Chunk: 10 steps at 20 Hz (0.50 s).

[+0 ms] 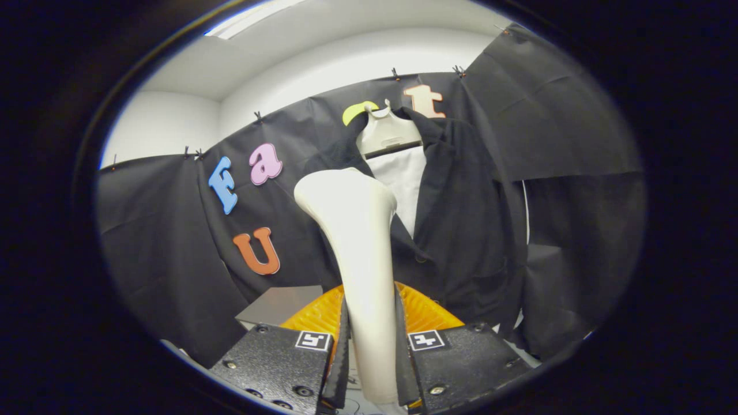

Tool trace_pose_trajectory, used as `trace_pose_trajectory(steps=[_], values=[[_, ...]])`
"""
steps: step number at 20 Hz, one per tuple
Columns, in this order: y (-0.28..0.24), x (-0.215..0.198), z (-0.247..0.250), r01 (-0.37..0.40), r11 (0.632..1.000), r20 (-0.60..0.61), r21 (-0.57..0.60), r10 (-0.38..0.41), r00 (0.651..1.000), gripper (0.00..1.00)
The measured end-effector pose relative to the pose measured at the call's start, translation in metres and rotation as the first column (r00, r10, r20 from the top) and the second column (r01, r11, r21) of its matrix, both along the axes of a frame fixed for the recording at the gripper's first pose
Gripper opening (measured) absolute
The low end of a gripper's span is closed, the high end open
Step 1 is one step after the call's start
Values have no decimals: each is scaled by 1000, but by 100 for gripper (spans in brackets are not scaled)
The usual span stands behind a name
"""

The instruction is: Iron the clothes twice with a garment steamer, once on the left side and once on the right side.

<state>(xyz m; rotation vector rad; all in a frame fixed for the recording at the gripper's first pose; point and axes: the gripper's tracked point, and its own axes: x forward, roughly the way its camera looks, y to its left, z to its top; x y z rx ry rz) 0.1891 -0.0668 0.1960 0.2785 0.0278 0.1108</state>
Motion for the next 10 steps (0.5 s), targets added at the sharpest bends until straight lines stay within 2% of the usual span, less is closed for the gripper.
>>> trace_pose_trajectory(steps=[10], values=[[-8,78,4,77,993,-13,-94,-79,997,36]])
